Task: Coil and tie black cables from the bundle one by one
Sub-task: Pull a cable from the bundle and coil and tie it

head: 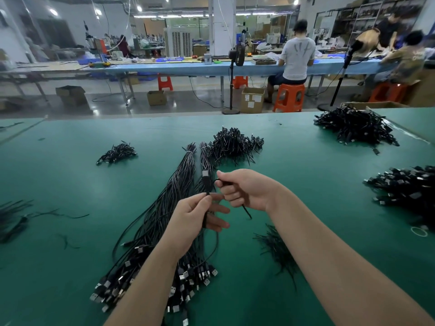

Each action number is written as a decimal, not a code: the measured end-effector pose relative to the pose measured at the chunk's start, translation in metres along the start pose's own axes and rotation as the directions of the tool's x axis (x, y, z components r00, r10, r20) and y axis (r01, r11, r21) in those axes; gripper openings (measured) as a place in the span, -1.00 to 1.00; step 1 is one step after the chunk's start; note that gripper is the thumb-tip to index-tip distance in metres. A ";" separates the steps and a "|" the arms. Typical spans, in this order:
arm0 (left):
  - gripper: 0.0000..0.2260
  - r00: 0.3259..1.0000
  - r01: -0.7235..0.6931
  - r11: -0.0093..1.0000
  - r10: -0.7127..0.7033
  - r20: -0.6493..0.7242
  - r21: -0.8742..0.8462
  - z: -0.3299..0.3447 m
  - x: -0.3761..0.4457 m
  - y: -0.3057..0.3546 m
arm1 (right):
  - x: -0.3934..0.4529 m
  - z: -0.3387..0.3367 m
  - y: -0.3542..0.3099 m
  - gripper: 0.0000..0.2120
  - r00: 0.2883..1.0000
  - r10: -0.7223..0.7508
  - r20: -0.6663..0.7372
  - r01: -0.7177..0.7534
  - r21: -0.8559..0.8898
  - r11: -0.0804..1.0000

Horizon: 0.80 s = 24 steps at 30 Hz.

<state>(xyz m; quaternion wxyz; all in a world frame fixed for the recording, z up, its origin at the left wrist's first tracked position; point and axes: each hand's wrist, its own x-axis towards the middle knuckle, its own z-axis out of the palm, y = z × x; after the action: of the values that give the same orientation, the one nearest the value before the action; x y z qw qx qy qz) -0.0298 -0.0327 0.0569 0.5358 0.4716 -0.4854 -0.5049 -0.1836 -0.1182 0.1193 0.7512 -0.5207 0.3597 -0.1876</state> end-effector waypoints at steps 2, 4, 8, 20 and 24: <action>-0.73 0.999 0.023 0.999 -0.023 -0.037 0.022 -0.001 0.003 -0.006 | -0.002 0.006 -0.004 -0.69 1.000 -0.024 0.006 0.024 -0.093 0.995; -0.73 0.997 0.030 0.999 -0.029 -0.069 0.015 -0.001 0.004 -0.009 | -0.005 0.012 -0.006 -0.70 0.998 -0.050 0.024 0.053 -0.139 0.989; -0.74 0.991 -0.032 0.995 0.020 -0.131 -0.091 -0.003 0.006 -0.006 | -0.008 0.020 -0.005 -0.70 0.994 -0.090 0.064 0.106 -0.303 0.947; -0.74 0.939 -0.158 0.870 -0.014 -0.344 -0.466 0.001 0.016 0.014 | -0.008 0.030 0.027 -0.67 0.996 -0.063 0.062 0.081 -0.373 0.924; -0.74 0.926 -0.199 0.835 -0.012 -0.377 -0.514 0.011 0.015 0.015 | -0.010 0.024 0.036 -0.66 0.996 -0.052 0.077 0.073 -0.295 0.953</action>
<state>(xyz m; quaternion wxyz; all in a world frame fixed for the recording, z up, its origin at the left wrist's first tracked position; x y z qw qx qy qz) -0.0390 -0.0467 0.0730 0.7522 0.3608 -0.2372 -0.4977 -0.1754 -0.0821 0.0943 0.6697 -0.6451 0.3414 -0.1371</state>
